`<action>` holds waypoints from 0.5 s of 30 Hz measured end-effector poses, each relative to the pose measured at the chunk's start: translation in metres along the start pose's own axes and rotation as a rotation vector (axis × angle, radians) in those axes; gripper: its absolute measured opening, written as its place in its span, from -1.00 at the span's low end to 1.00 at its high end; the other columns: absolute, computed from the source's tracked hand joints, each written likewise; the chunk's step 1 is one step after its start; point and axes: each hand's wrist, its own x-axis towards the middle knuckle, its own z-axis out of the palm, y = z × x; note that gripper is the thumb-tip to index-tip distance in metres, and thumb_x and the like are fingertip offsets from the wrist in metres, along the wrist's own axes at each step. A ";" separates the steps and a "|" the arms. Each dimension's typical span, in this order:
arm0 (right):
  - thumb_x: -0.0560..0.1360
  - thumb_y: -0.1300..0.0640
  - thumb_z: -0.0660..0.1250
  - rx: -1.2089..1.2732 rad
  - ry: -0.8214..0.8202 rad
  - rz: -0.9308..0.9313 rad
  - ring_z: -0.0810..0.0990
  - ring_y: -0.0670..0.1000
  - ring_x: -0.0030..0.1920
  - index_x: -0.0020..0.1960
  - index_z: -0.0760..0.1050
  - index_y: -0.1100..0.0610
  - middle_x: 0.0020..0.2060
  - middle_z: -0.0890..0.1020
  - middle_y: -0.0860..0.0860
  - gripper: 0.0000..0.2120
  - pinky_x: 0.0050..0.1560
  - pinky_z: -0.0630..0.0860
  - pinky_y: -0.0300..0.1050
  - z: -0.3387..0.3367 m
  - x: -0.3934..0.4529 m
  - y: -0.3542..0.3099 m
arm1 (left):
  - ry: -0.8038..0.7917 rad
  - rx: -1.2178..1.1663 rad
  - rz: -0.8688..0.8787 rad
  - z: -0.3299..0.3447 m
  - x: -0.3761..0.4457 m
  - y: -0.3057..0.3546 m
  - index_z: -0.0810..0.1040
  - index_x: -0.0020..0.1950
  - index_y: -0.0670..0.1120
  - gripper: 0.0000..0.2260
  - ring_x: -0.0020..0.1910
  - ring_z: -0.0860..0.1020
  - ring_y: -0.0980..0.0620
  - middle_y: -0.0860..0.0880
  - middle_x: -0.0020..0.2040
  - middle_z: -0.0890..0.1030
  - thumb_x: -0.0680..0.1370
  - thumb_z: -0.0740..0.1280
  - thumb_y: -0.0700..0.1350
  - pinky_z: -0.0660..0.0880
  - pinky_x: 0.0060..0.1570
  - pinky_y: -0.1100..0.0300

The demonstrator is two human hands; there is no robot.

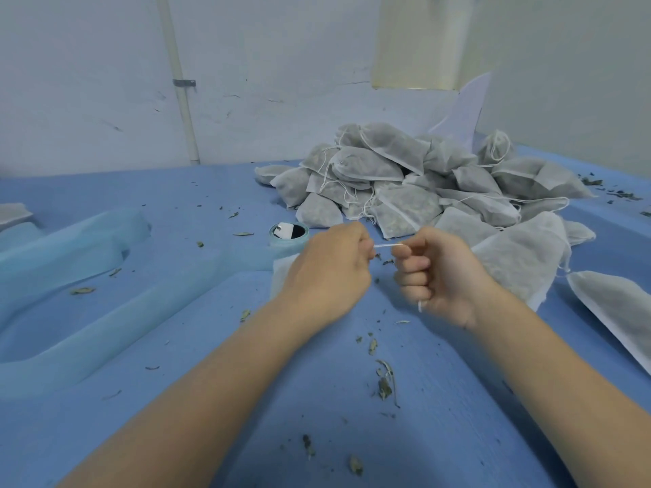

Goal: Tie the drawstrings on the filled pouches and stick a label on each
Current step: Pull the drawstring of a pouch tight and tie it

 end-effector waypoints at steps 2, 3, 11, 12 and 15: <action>0.22 0.20 0.17 0.151 -0.015 0.062 -0.03 -0.09 -0.47 -0.46 0.45 0.15 -0.58 0.17 -0.10 -0.87 -0.60 -0.03 -0.31 0.001 -0.002 0.001 | -0.015 -0.218 -0.136 0.007 0.000 -0.001 0.49 -0.11 -0.03 -0.85 -0.30 0.49 0.17 0.04 -0.20 0.59 0.60 0.16 -0.15 0.44 -0.23 0.26; 0.21 0.23 0.15 0.223 -0.015 0.073 -0.03 -0.09 -0.47 -0.43 0.46 0.17 -0.59 0.18 -0.09 -0.86 -0.60 -0.03 -0.32 0.002 -0.003 0.002 | -0.012 -0.319 -0.177 0.010 0.000 -0.002 0.48 -0.13 -0.01 -0.86 -0.42 0.44 0.22 0.06 -0.25 0.58 0.60 0.19 -0.14 0.40 -0.34 0.31; 0.26 0.28 0.12 0.323 -0.072 -0.105 0.12 -0.13 -0.60 -0.15 0.53 0.21 -0.59 0.25 -0.06 -0.73 -0.61 0.01 -0.32 0.010 -0.009 0.008 | 0.099 -0.695 -0.242 0.020 -0.009 -0.006 0.54 -0.20 0.00 -0.88 -0.47 0.50 0.10 0.12 -0.34 0.63 0.54 0.32 -0.15 0.45 -0.24 0.08; 0.27 0.27 0.13 0.319 -0.099 -0.115 0.13 -0.14 -0.60 -0.07 0.57 0.20 -0.58 0.27 -0.06 -0.67 -0.60 0.01 -0.32 0.010 -0.009 0.009 | 0.118 -0.736 -0.265 0.020 -0.010 -0.007 0.54 -0.20 -0.03 -0.90 -0.46 0.51 0.07 0.10 -0.32 0.65 0.52 0.34 -0.15 0.45 -0.22 0.05; 0.35 0.28 0.12 0.170 -0.132 -0.146 0.21 -0.14 -0.56 0.08 0.60 0.09 -0.54 0.33 -0.06 -0.58 -0.57 0.00 -0.31 0.015 -0.007 0.014 | 0.147 -0.834 -0.306 0.020 -0.010 -0.007 0.53 -0.21 -0.09 -0.94 -0.37 0.59 -0.04 0.00 -0.29 0.66 0.46 0.36 -0.16 0.49 -0.08 -0.06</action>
